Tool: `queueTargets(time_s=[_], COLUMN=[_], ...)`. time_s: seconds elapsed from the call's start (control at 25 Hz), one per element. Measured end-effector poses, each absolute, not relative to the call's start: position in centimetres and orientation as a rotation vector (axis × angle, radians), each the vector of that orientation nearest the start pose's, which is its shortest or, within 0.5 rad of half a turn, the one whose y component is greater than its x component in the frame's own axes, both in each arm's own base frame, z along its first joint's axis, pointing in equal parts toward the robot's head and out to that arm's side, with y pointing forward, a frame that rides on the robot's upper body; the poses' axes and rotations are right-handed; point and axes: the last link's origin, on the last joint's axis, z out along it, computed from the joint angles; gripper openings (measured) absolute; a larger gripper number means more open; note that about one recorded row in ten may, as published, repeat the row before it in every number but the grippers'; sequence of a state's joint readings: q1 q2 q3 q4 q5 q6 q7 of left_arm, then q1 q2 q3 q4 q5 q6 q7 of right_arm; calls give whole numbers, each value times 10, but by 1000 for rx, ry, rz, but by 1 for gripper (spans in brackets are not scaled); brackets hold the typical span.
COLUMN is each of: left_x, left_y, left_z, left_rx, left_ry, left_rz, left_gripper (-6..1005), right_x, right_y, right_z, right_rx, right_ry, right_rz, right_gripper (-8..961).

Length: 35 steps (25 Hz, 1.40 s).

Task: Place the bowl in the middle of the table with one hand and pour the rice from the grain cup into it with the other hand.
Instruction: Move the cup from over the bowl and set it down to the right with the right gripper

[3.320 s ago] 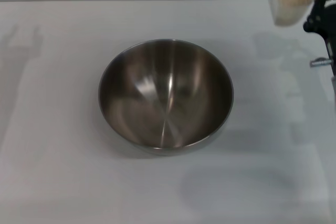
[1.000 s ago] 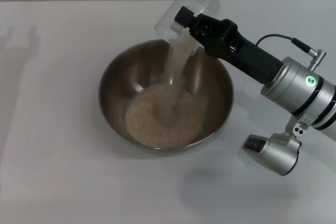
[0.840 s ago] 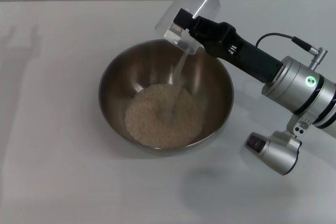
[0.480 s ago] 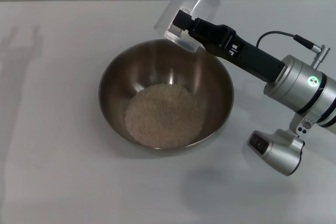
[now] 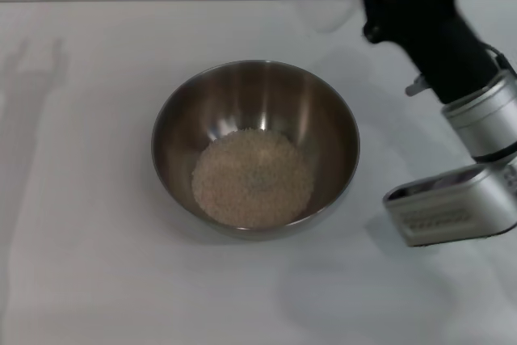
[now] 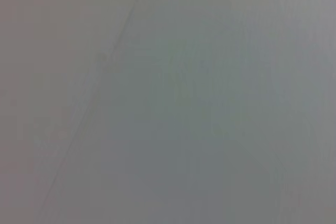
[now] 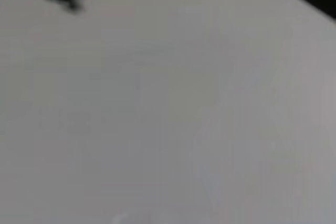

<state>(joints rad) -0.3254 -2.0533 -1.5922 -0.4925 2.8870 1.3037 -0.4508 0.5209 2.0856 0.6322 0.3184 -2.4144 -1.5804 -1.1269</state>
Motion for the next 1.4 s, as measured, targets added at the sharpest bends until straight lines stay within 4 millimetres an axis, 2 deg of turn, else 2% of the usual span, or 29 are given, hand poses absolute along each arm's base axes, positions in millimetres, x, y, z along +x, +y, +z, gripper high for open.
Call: queueTargets(time_s=[0.16,0.2,0.24,0.32,0.36,0.4,0.44,0.64,0.8,1.0,1.4], left_x=[-287,-287,-287,-287,-287,-287,-287,-287,-285,-284,-282], left_y=[345,345,345,345,345,345,345,345,344,343,339], left_z=[88,88,89,91,91,93,93,94,98,98,100], left_rx=[-1267,-1267,-1267,-1267,-1267,-1267,-1267,-1267,-1274,-1273,-1265], left_ry=[-396,-394,-391,-381,-381,-372,-372,-365,-339,-329,-317], left_rz=[-1212,-1212,-1212,-1213,-1213,-1216,-1216,-1217,-1227,-1237,-1257], left_gripper=[542,542,542,542,542,542,542,542,542,542,542], right_x=[205,215,215,231,231,242,242,259,268,276,287], right_y=[315,315,315,318,318,321,321,325,328,331,332], right_z=[-20,-14,-14,-14,-14,-21,-21,-43,-59,-66,-71], right_rx=[-1382,-1376,-1376,-1368,-1368,-1390,-1390,-1478,-1550,-1569,-1611], right_ry=[-435,-187,-187,97,97,249,249,505,618,692,724], right_rz=[592,710,710,804,804,810,810,806,742,694,621], right_gripper=[14,14,14,13,13,13,13,12,11,12,12])
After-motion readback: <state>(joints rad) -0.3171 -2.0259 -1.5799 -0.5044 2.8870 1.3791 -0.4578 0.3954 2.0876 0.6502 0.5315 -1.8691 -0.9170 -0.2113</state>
